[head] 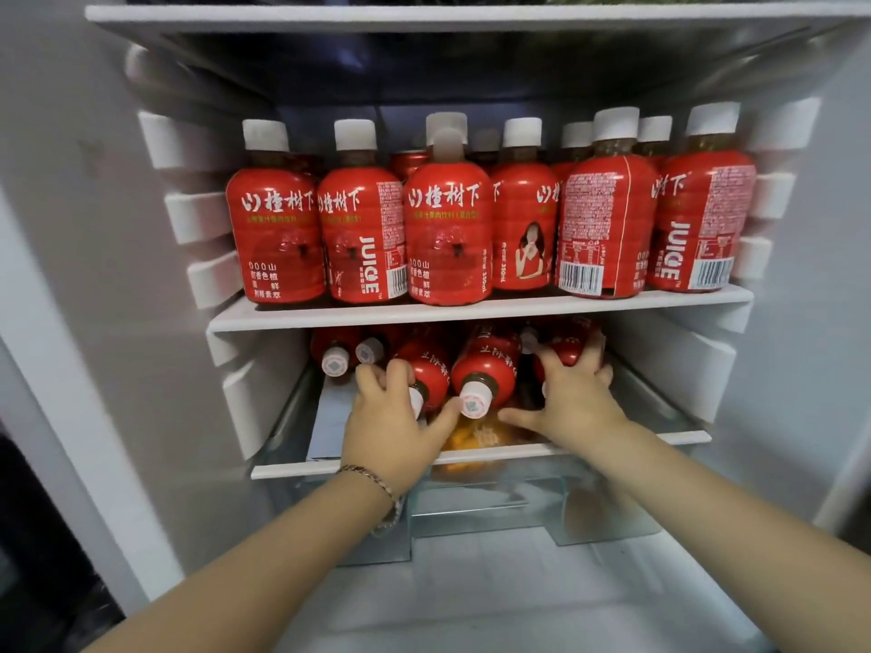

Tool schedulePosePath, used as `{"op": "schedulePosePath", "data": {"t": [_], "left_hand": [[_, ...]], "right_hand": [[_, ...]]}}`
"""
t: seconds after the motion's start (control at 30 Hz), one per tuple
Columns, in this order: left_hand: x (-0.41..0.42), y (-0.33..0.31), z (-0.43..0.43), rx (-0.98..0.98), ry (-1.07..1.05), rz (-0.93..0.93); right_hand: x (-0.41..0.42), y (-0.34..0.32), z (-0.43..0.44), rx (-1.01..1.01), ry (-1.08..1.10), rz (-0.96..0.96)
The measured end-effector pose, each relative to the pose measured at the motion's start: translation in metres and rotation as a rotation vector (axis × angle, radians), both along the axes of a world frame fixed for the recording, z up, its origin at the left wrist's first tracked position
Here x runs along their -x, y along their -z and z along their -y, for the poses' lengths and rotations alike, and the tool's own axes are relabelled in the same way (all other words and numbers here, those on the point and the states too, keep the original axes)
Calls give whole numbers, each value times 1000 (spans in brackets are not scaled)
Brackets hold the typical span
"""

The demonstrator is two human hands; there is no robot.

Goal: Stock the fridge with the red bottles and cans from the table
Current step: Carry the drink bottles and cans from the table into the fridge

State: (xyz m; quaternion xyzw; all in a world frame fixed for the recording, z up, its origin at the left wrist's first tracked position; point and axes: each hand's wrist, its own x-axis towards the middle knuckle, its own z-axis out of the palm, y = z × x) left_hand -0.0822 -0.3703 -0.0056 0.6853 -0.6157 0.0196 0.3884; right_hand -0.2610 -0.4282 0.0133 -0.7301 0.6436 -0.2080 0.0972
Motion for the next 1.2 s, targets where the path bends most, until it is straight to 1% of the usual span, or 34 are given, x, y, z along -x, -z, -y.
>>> {"op": "schedulePosePath", "data": {"t": [0.07, 0.23, 0.37, 0.43, 0.5, 0.53, 0.6, 0.7, 0.77, 0.8, 0.87, 0.97, 1.07, 1.2], "left_hand": [[9, -6, 1, -82, 37, -50], [35, -12, 17, -249, 56, 103], [57, -19, 26, -371, 66, 141], [59, -22, 28, -402, 73, 130], [57, -25, 27, -433, 75, 79], [57, -27, 23, -439, 69, 72], [58, -29, 13, -398, 31, 148], [56, -32, -6, -174, -14, 317], [56, -36, -28, -52, 88, 345], [58, -38, -39, -43, 160, 336], [63, -41, -60, -111, 250, 343], [76, -36, -94, -280, 387, 409], [99, -22, -129, -377, 539, 443], [158, -1, -185, -411, 736, 511]], "right_hand": [[9, -2, 6, -5, -30, -17], [31, 0, 23, 39, -64, -104], [48, -5, 37, 3, -52, -137], [53, -8, 39, -19, -76, -185], [52, -11, 35, -66, -98, -185], [52, -13, 28, -79, -102, -174], [52, -13, 9, -39, -98, -157], [51, -12, -26, 85, -138, -194], [52, -10, -56, 108, -147, -268], [54, -11, -71, 108, -142, -299], [58, -12, -100, 98, -128, -366], [70, -5, -160, 60, -79, -432], [90, 10, -224, 0, 56, -393], [136, 25, -313, -66, 232, -347]]}}
